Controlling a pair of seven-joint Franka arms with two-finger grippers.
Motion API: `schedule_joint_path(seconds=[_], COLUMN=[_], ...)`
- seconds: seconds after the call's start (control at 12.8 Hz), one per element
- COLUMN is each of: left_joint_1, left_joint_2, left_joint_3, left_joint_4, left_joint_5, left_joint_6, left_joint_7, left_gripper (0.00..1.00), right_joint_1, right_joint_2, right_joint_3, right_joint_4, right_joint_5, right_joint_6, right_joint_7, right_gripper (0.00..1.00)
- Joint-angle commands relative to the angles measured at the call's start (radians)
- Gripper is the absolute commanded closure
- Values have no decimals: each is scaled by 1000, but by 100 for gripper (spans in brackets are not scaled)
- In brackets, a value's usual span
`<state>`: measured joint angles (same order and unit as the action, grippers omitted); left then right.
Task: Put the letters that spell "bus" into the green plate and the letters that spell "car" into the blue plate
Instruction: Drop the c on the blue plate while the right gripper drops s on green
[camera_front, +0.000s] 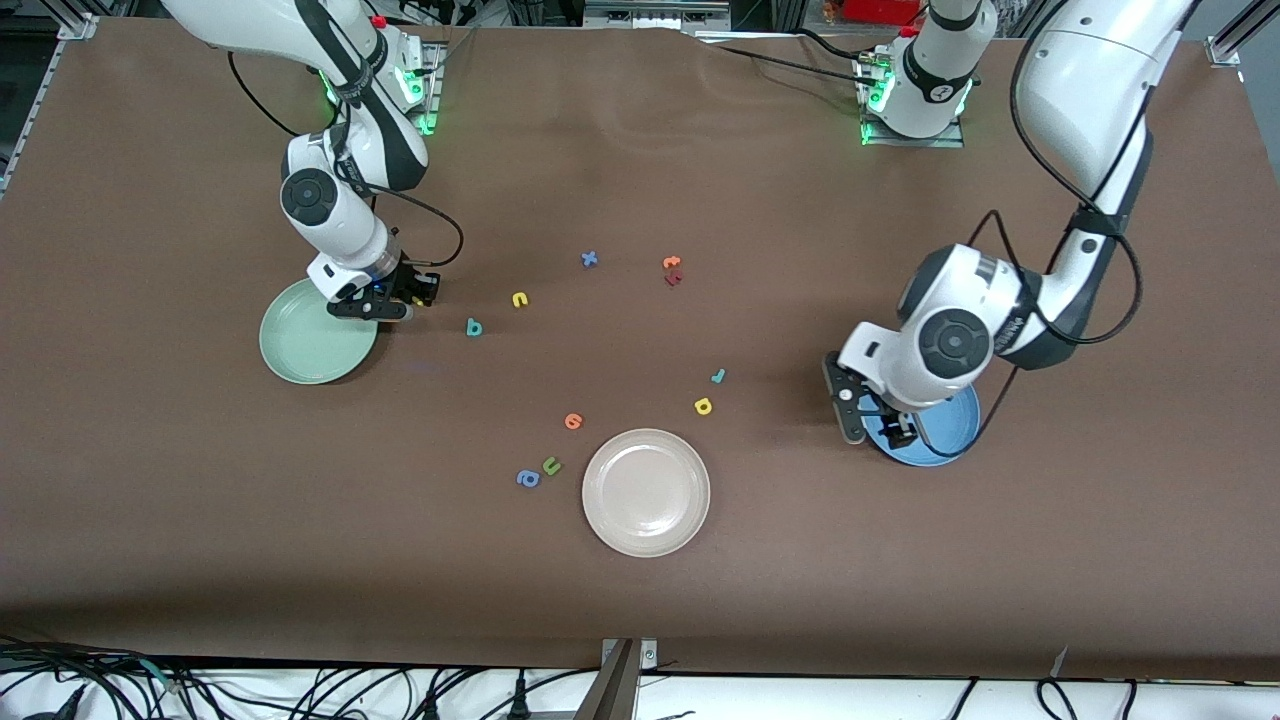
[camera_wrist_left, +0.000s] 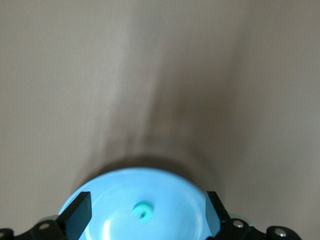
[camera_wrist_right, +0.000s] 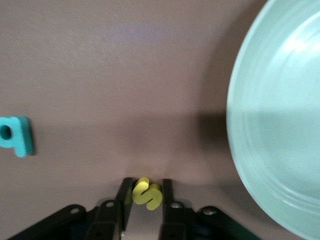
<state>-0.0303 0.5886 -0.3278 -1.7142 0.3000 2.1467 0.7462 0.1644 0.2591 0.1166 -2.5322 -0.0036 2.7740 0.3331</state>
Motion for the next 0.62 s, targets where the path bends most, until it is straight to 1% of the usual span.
schedule_joint_path(seconds=[0.0, 0.16, 0.23, 0.31, 0.39, 0.55], left_joint_1=[-103, -146, -157, -175, -201, -230], left_joint_2=[5, 20, 31, 49, 72, 120], left_joint_3=[1, 1, 0, 0, 1, 1], left_joint_4=[-5, -2, 2, 13, 15, 13], left_joint_5=[-12, -10, -13, -16, -21, -7], left_joint_6=[4, 10, 22, 65, 118, 224], left_joint_7=[-283, -457, -506, -558, -623, -738], left_gripper=[0, 0, 0, 0, 0, 1], right_joint_1=[-2, -3, -2, -2, -2, -2], right_joint_2=[12, 9, -3, -33, -64, -122], right_joint_3=[0, -2, 0, 0, 1, -3], right_joint_4=[-13, -11, -5, 1, 16, 76], right_joint_5=[20, 20, 22, 22, 22, 22], right_joint_6=[19, 16, 13, -5, -49, -195], right_joint_7=[-32, -22, -23, -14, -5, -8], right_gripper=[87, 87, 87, 87, 87, 87])
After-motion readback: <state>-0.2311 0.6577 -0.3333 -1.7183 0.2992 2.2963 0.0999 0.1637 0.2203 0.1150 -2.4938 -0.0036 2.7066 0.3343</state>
